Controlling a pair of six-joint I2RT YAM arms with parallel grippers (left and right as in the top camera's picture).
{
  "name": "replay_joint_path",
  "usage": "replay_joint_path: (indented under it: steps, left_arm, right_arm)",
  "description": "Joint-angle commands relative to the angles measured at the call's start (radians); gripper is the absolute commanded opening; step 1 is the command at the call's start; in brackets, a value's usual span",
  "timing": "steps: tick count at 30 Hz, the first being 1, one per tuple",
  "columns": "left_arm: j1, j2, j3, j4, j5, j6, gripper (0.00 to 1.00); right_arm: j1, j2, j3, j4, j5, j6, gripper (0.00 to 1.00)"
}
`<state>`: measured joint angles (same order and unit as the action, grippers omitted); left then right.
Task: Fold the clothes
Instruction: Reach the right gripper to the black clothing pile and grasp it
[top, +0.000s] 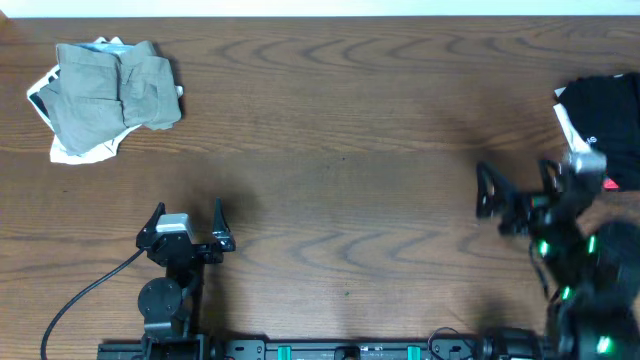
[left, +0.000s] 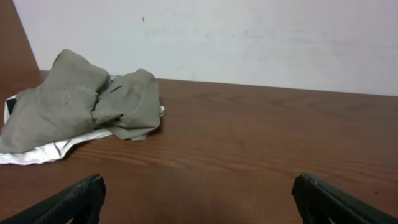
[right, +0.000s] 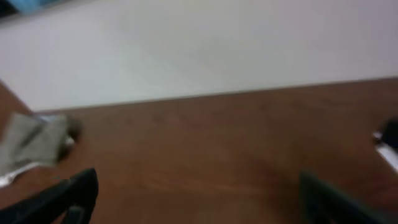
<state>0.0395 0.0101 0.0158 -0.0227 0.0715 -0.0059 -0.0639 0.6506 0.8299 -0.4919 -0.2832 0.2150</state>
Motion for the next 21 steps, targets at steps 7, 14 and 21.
replay_joint_path:
  steps: [7, 14, 21]
  left_arm:
    - [0.005, -0.006, -0.012, -0.040, 0.015, 0.010, 0.98]
    - [0.005, -0.006, -0.012, -0.040, 0.015, 0.010, 0.98]
    - [0.005, -0.006, -0.012, -0.040, 0.015, 0.010, 0.98]
  right_arm:
    - [-0.190, 0.563, 0.551, -0.329, 0.047, -0.126, 0.99]
    - [-0.295, 0.737, 0.647, -0.380, 0.081, -0.120, 0.99]
    - [-0.422, 0.863, 0.647, -0.342, 0.257, -0.084, 0.99]
